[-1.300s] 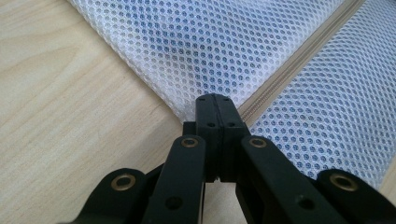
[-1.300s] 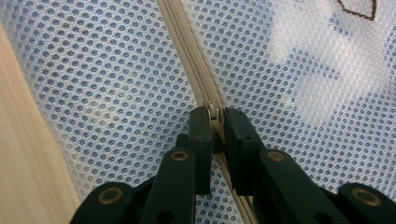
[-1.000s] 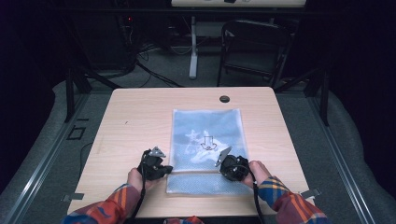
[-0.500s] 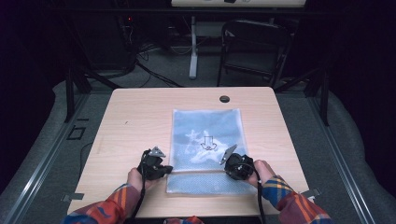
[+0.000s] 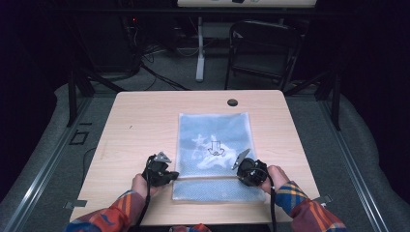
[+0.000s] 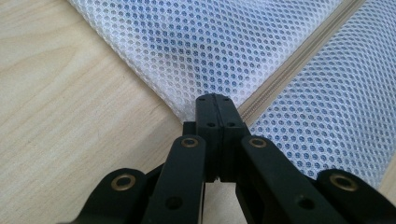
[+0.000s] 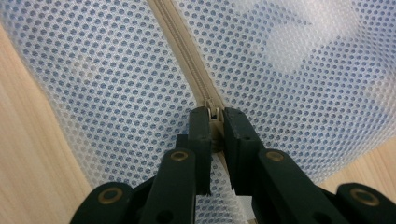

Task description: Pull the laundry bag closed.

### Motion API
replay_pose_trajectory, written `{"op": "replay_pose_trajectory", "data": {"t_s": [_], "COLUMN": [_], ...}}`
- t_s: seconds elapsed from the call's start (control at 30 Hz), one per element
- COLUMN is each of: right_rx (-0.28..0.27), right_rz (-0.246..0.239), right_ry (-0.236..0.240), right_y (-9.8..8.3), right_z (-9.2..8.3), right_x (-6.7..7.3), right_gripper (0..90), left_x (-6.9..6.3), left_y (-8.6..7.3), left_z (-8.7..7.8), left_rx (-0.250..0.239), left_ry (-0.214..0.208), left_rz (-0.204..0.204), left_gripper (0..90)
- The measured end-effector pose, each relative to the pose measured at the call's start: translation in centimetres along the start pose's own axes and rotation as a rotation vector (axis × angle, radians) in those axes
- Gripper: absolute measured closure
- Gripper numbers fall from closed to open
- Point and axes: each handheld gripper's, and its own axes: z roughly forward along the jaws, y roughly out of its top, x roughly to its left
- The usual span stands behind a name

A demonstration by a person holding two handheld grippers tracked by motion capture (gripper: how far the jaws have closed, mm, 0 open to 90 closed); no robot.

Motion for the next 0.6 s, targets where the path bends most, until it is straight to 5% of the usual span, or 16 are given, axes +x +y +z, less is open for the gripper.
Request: {"op": "replay_pose_trajectory", "data": {"t_s": [0.6], "right_rx": [0.058], "right_rz": [0.050], "right_ry": [-0.018], "right_y": [-1.8], "right_z": [-0.4], "right_x": [-1.1], "right_gripper": [82.2], "left_x": [0.0], "left_y": [0.0], "left_z": [0.0], "left_rx": [0.003], "left_ry": [-0.001], "left_rz": [0.000], "left_gripper": [90.0]}}
